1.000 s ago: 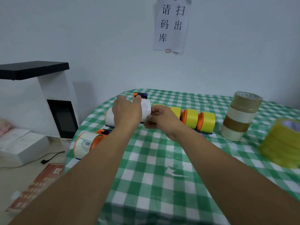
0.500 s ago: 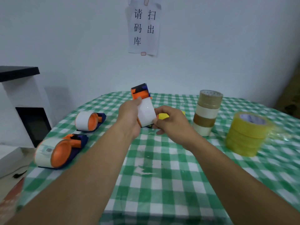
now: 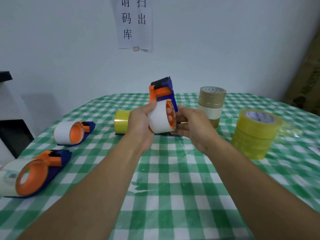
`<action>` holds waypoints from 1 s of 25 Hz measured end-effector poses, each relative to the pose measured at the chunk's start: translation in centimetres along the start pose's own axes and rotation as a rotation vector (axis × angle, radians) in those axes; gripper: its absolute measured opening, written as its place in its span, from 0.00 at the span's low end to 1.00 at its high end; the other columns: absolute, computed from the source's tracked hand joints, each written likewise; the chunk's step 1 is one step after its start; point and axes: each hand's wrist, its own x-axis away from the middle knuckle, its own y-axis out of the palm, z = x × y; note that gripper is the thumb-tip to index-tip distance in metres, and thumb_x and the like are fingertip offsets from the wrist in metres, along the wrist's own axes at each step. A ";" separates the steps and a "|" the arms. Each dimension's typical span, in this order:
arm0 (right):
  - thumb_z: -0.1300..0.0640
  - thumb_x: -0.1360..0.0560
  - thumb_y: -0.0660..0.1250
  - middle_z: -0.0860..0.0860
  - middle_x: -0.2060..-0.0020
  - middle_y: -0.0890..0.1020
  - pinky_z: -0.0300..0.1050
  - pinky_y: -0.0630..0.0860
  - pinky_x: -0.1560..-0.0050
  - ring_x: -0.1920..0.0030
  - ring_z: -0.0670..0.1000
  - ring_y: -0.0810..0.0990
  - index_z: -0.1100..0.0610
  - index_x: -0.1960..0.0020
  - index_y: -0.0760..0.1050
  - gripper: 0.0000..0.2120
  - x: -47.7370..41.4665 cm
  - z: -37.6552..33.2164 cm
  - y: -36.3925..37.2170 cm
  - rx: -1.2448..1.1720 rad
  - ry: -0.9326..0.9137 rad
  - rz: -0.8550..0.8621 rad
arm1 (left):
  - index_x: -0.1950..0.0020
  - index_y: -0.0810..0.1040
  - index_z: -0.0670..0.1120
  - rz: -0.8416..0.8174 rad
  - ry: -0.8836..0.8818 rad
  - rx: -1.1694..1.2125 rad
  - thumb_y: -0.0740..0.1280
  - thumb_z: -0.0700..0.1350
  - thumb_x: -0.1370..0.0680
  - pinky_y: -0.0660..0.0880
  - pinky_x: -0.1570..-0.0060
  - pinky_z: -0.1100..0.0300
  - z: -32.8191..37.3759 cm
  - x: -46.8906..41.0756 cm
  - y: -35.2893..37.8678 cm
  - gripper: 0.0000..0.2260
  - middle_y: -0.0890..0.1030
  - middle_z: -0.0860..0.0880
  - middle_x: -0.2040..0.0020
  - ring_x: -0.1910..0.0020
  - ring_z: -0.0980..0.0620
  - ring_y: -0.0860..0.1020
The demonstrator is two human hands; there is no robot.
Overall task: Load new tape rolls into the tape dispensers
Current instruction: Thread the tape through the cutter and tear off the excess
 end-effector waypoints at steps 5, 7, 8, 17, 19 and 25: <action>0.41 0.19 0.63 0.51 0.63 0.83 0.58 0.77 0.38 0.63 0.50 0.81 0.58 0.45 0.80 0.20 -1.5 0.9 -0.3 -0.127 0.106 -0.166 | 0.56 0.81 0.38 -0.065 0.009 -0.046 0.59 0.43 0.19 0.78 0.68 0.59 -1.8 -1.0 -0.2 0.14 0.81 0.44 0.69 0.72 0.49 0.78; 0.40 0.20 0.63 0.51 0.67 0.79 0.63 0.69 0.31 0.68 0.48 0.78 0.59 0.43 0.78 0.22 -2.1 1.2 -0.2 -0.195 0.128 -0.261 | 0.55 0.80 0.38 -0.090 0.008 -0.014 0.60 0.43 0.19 0.78 0.68 0.59 -2.3 -1.7 -0.4 0.13 0.81 0.45 0.70 0.73 0.49 0.78; 0.40 0.20 0.63 0.50 0.68 0.78 0.64 0.68 0.30 0.70 0.47 0.77 0.59 0.46 0.78 0.22 -2.4 1.1 -0.2 -0.198 0.125 -0.286 | 0.55 0.80 0.38 -0.101 0.009 0.005 0.60 0.43 0.19 0.78 0.68 0.59 -2.5 -2.2 -0.5 0.13 0.81 0.45 0.70 0.73 0.49 0.78; 0.40 0.23 0.65 0.50 0.70 0.77 0.46 0.73 0.60 0.73 0.46 0.72 0.57 0.61 0.76 0.20 -4.6 2.6 -0.4 -0.030 0.044 -0.315 | 0.45 0.80 0.37 -0.345 -0.055 0.136 0.60 0.50 0.23 0.81 0.60 0.53 -4.2 -3.9 -3.4 0.19 0.82 0.41 0.65 0.67 0.45 0.81; 0.40 0.23 0.65 0.51 0.69 0.78 0.45 0.75 0.62 0.73 0.47 0.74 0.61 0.56 0.77 0.23 -4.7 3.1 -0.2 -0.029 0.033 -0.306 | 0.44 0.78 0.36 -0.334 -0.052 0.141 0.60 0.46 0.25 0.80 0.61 0.54 -4.5 -3.9 -3.9 0.17 0.81 0.42 0.66 0.68 0.46 0.80; 0.45 0.20 0.64 0.55 0.67 0.79 0.45 0.77 0.65 0.71 0.50 0.75 0.58 0.51 0.75 0.15 -3.9 3.5 0.2 -0.058 0.009 -0.302 | 0.43 0.78 0.36 -0.311 -0.047 0.143 0.60 0.44 0.26 0.79 0.64 0.56 -4.9 -3.6 -4.6 0.17 0.80 0.43 0.68 0.70 0.46 0.79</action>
